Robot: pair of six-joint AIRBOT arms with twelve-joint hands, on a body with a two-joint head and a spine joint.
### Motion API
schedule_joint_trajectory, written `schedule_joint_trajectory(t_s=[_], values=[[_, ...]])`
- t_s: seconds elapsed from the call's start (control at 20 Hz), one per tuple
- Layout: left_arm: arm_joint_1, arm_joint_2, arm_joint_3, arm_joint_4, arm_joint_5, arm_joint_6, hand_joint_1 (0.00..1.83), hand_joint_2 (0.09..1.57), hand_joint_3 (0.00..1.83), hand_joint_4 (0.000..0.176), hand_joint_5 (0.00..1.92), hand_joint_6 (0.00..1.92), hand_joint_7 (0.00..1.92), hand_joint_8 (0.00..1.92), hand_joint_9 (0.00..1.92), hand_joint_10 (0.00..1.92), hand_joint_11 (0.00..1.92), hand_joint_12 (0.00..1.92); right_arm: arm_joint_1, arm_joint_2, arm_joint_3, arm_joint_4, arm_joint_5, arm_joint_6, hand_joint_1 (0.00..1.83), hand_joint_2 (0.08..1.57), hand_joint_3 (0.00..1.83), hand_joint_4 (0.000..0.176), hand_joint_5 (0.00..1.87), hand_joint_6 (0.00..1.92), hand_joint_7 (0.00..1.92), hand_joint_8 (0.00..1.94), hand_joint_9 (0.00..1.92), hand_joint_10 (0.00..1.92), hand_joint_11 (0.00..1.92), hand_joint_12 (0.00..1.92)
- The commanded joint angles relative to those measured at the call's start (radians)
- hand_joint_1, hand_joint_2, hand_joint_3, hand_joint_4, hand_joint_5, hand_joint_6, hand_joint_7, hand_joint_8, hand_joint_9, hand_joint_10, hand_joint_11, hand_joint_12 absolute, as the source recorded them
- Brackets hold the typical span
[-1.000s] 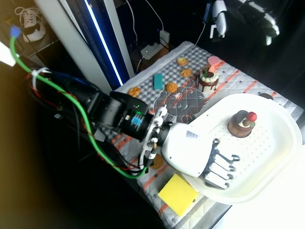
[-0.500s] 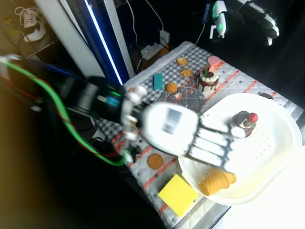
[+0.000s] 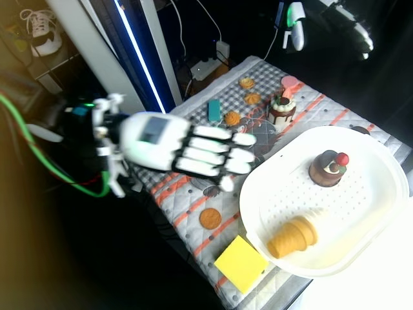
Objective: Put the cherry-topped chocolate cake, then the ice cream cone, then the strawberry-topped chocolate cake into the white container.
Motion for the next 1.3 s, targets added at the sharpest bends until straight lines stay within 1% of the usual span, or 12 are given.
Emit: schedule_joint_trajectory(t_s=[0.0, 0.15, 0.2, 0.35, 0.4, 0.6, 0.7, 0.75, 0.85, 0.9, 1.0, 1.25], values=[[-0.005, 0.013, -0.003, 0.031, -0.082, -0.004, 0.72, 1.13, 0.0, 0.139, 0.01, 0.0, 0.0, 0.0, 0.01, 0.0, 0.0, 0.38, -0.009, 0.011, -0.008, -0.008, 0.159, 0.01, 0.7, 1.11, 0.0, 0.049, 0.0, 0.0, 0.0, 0.0, 0.0, 0.0, 0.0, 0.05], [-0.016, 0.018, -0.004, 0.081, 0.0, -0.004, 0.76, 1.1, 0.0, 0.101, 0.01, 0.0, 0.0, 0.0, 0.0, 0.0, 0.0, 0.02, -0.082, 0.039, -0.044, 0.001, 0.22, 0.012, 0.72, 1.1, 0.0, 0.039, 0.0, 0.0, 0.0, 0.0, 0.0, 0.0, 0.0, 0.0], [-0.022, 0.019, -0.003, 0.107, 0.044, -0.004, 0.73, 1.1, 0.0, 0.124, 0.0, 0.0, 0.0, 0.0, 0.0, 0.0, 0.0, 0.0, -0.098, 0.044, -0.05, 0.007, 0.234, 0.012, 0.73, 1.11, 0.0, 0.032, 0.0, 0.0, 0.0, 0.0, 0.0, 0.0, 0.0, 0.0], [-0.067, 0.005, 0.02, 0.178, 0.19, -0.003, 0.73, 1.1, 0.0, 0.051, 0.0, 0.0, 0.0, 0.0, 0.0, 0.0, 0.0, 0.0, -0.116, 0.05, -0.06, 0.009, 0.242, 0.012, 0.7, 1.12, 0.0, 0.026, 0.0, 0.0, 0.0, 0.0, 0.0, 0.0, 0.0, 0.0], [-0.082, -0.003, 0.028, 0.194, 0.225, -0.003, 0.79, 1.08, 0.0, 0.111, 0.0, 0.0, 0.0, 0.0, 0.0, 0.0, 0.0, 0.0, -0.12, 0.051, -0.061, 0.011, 0.242, 0.012, 0.7, 1.12, 0.0, 0.027, 0.0, 0.0, 0.0, 0.0, 0.0, 0.0, 0.0, 0.0], [-0.185, -0.075, 0.086, 0.274, 0.411, -0.002, 0.8, 1.07, 0.0, 0.154, 0.0, 0.0, 0.0, 0.0, 0.0, 0.0, 0.0, 0.0, -0.149, 0.054, -0.07, 0.017, 0.267, 0.013, 0.7, 1.12, 0.0, 0.003, 0.0, 0.0, 0.0, 0.0, 0.0, 0.0, 0.03, 0.02], [-0.221, -0.12, 0.122, 0.29, 0.495, 0.007, 0.97, 1.08, 0.0, 0.1, 0.05, 0.02, 0.01, 0.0, 0.0, 0.0, 0.0, 0.0, -0.162, 0.06, -0.077, 0.017, 0.282, 0.016, 0.68, 1.12, 0.0, 0.02, 0.0, 0.0, 0.0, 0.0, 0.0, 0.0, 0.02, 0.02], [-0.23, -0.136, 0.135, 0.295, 0.522, 0.01, 1.04, 1.1, 0.0, 0.084, 0.14, 0.02, 0.08, 0.01, 0.03, 0.02, 0.0, 0.28, -0.166, 0.061, -0.078, 0.018, 0.287, 0.017, 0.67, 1.13, 0.01, 0.014, 0.0, 0.0, 0.0, 0.0, 0.0, 0.0, 0.03, 0.02], [-0.237, -0.155, 0.149, 0.286, 0.554, 0.036, 1.16, 1.09, 0.0, 0.079, 0.28, 0.03, 0.21, 0.04, 0.0, 0.9, 0.0, 1.36, -0.17, 0.062, -0.078, 0.018, 0.289, 0.02, 0.65, 1.12, 0.0, 0.008, 0.0, 0.0, 0.0, 0.0, 0.0, 0.0, 0.0, 0.25], [-0.239, -0.16, 0.149, 0.268, 0.557, 0.071, 1.23, 1.14, 0.0, 0.028, 0.34, 0.28, 0.15, 0.65, 0.05, 1.44, 0.0, 1.78, -0.171, 0.062, -0.079, 0.018, 0.289, 0.021, 0.66, 1.12, 0.0, 0.004, 0.0, 0.0, 0.0, 0.0, 0.0, 0.0, 0.0, 0.3], [-0.241, -0.16, 0.145, 0.264, 0.54, 0.08, 1.59, 1.26, 0.0, 0.0, 0.2, 1.32, 0.07, 1.65, 0.49, 1.75, 0.3, 1.92, -0.175, 0.062, -0.079, 0.018, 0.289, 0.023, 0.68, 1.14, 0.0, 0.003, 0.0, 0.0, 0.0, 0.0, 0.0, 0.0, 0.0, 0.19], [-0.244, -0.124, 0.108, 0.264, 0.419, 0.082, 1.22, 1.42, 0.01, 0.0, 0.37, 1.75, 0.42, 1.84, 0.49, 1.92, 0.37, 1.92, -0.182, 0.06, -0.079, 0.022, 0.29, 0.024, 0.68, 1.16, 0.0, 0.0, 0.0, 0.0, 0.0, 0.0, 0.0, 0.0, 0.0, 0.2]])
